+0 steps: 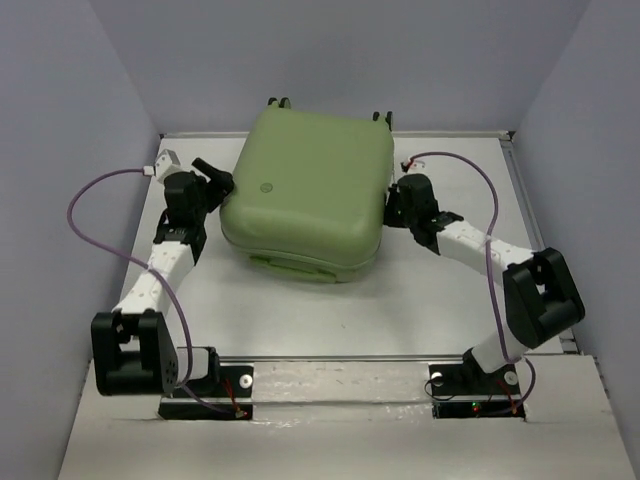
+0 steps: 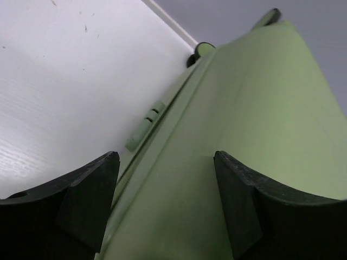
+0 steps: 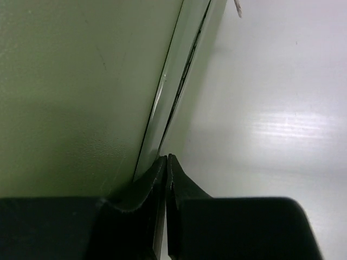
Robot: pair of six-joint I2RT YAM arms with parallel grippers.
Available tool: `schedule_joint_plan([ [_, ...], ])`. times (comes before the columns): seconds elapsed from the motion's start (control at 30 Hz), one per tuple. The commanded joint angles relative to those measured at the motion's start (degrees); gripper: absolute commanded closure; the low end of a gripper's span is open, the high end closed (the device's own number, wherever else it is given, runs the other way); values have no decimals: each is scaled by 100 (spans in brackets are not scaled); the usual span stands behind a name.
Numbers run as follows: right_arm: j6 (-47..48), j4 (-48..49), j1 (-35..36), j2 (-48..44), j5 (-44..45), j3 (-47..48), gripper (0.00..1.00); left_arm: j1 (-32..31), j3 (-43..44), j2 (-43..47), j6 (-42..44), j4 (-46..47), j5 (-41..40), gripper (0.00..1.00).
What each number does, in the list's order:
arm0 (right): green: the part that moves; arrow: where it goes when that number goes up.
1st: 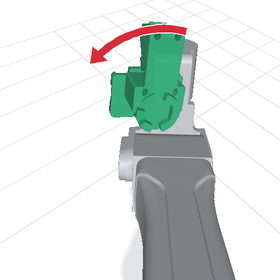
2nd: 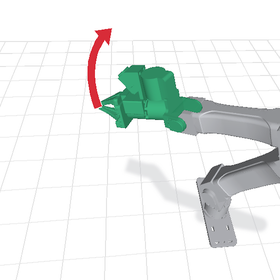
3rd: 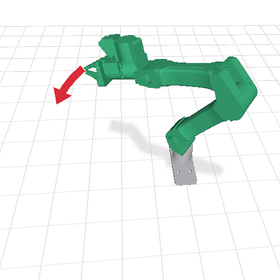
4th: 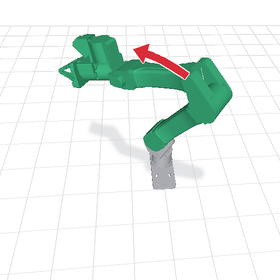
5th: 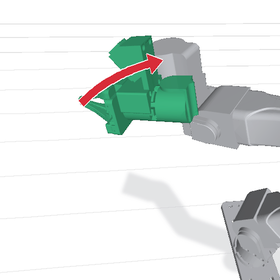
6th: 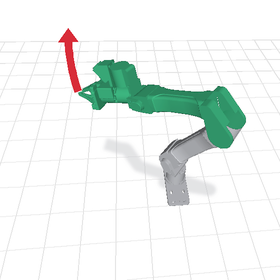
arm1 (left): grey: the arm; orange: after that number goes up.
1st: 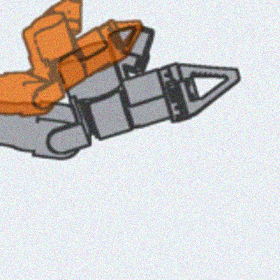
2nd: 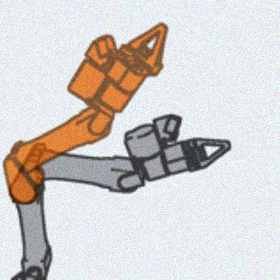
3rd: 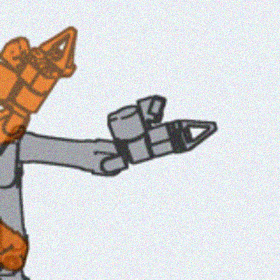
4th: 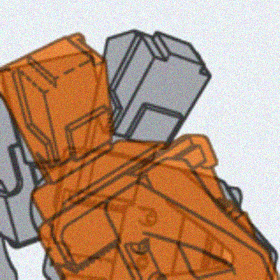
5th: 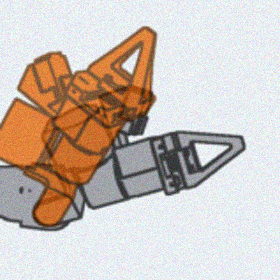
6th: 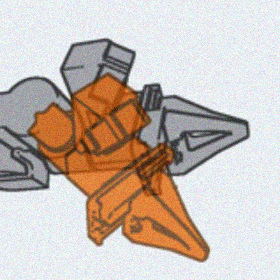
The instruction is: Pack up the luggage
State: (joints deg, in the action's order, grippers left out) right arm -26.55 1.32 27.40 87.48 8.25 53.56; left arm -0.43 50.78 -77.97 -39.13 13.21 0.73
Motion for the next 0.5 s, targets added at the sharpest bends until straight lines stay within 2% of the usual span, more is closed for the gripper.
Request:
schedule_joint_plan([
  [0.0,456,1046,38,724,-2036,1399,82,-607,-1087,931,257,-557,393,19],
  [0.1,475,809,-217,980,-2476,1946,76,-643,-1623,1652,275,-627,349,19],
  [0.17,475,660,-340,1148,-2539,2368,69,-687,-1974,2153,231,-653,384,19],
  [0.2,492,398,-480,1183,-2469,2491,60,-704,-2072,2303,170,-671,375,19],
  [0.3,536,-113,-770,1122,-2153,2730,47,-731,-2283,2717,186,-750,375,18],
  [0.37,589,-369,-824,868,-1672,2425,46,-731,-2162,2901,266,-829,357,17],
  [0.47,774,-335,-824,-235,-1318,1581,47,-731,-1801,3060,494,-1092,489,13],
])
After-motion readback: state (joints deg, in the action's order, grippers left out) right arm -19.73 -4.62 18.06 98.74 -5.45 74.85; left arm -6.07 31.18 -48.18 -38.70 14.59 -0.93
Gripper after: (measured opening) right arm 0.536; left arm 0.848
